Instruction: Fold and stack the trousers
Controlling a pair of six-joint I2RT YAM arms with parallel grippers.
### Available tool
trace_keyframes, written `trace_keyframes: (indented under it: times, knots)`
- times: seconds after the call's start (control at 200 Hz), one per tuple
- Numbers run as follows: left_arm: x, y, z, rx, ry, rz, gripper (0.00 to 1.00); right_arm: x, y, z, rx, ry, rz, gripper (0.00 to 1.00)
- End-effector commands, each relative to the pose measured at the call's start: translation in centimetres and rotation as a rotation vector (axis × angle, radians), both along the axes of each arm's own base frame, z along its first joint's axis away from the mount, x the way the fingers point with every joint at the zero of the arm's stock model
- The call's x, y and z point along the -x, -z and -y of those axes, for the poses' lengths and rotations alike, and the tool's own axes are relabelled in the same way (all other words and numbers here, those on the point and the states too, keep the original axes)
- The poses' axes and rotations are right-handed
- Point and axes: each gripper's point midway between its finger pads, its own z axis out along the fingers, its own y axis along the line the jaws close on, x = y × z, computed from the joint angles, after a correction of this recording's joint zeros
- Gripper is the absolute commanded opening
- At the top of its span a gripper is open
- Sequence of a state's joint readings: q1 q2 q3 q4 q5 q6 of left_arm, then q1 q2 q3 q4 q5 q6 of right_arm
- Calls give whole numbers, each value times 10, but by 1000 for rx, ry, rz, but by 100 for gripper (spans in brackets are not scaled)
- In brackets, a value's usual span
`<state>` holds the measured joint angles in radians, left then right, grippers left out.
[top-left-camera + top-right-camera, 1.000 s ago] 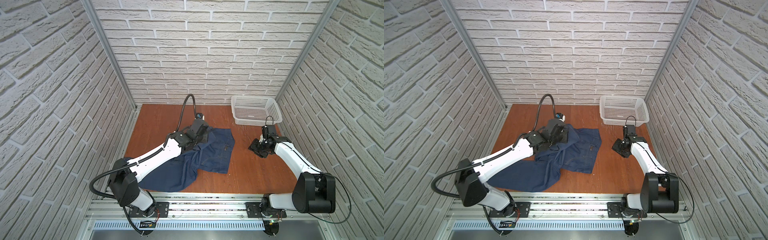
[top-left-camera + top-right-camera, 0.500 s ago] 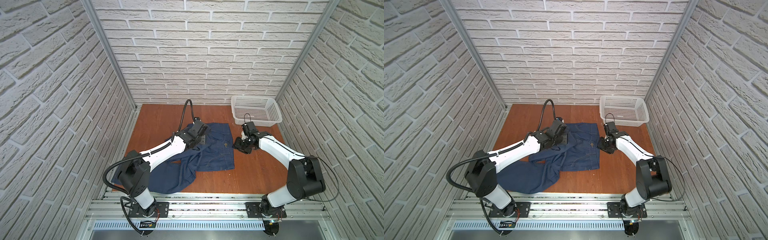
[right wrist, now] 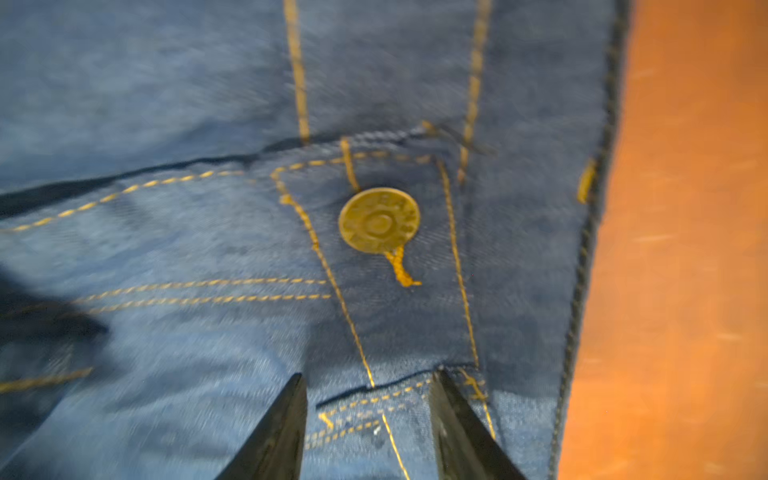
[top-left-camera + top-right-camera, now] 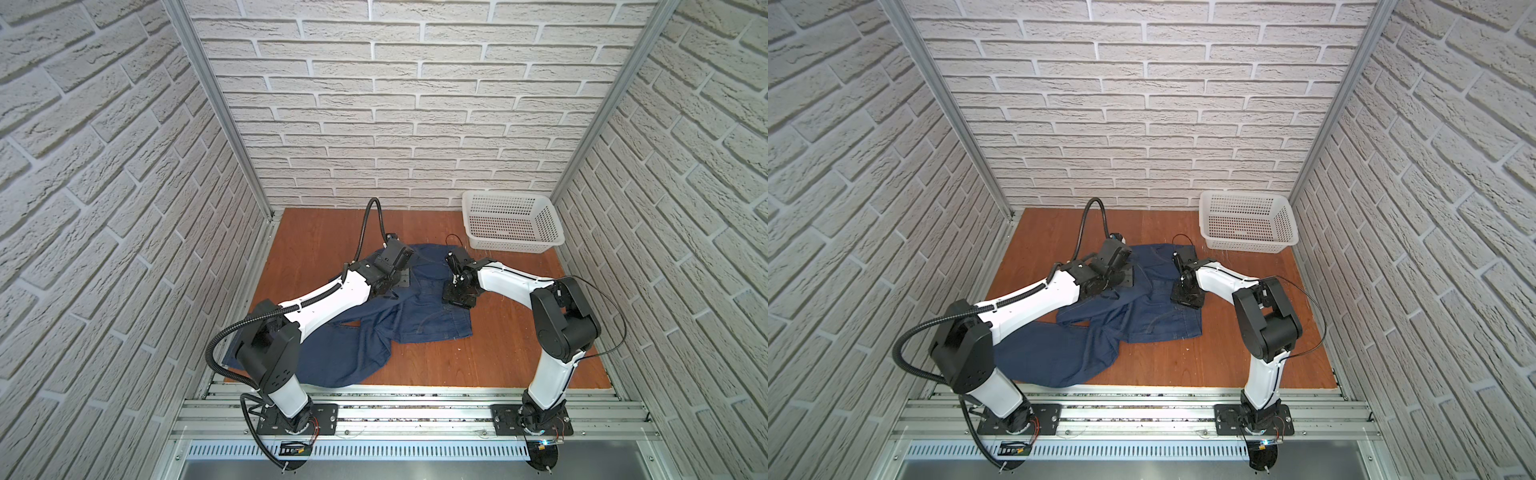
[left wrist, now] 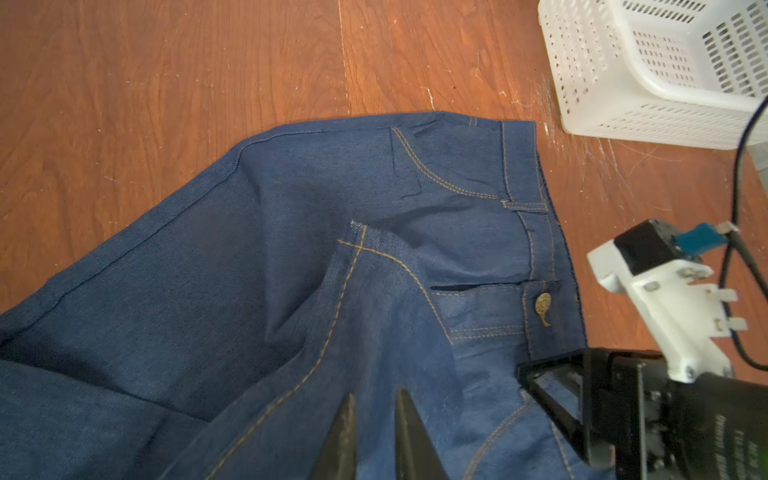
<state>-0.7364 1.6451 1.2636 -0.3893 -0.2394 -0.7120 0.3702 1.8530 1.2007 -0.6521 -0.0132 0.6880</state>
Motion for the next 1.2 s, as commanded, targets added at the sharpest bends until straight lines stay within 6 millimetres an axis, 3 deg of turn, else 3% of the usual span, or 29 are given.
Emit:
trace_keyframes:
  times: [0.0,0.2,0.355,0.525,0.69,0.83,1.01,1.195]
  knots:
    - [-4,14,-2,-2,-15,-23,20,16,10,31,173,-6,-61,50]
    - [-9,25,2,4,-12,-39,32,34,12,54,278,-18,-102,50]
    - [-13,25,7,17,11,-48,50,49,11,70,338,-25,-123,51]
    - [-16,31,17,68,80,-106,65,54,7,75,349,-35,-123,51]
    - [-23,29,9,127,117,-155,72,53,3,76,352,-42,-119,51]
    - [-22,38,6,175,173,-258,72,53,2,78,354,-45,-119,51]
    - [-5,50,16,225,281,-393,68,53,1,79,354,-45,-121,51]
    - [14,56,22,253,350,-476,55,53,2,79,353,-46,-124,51]
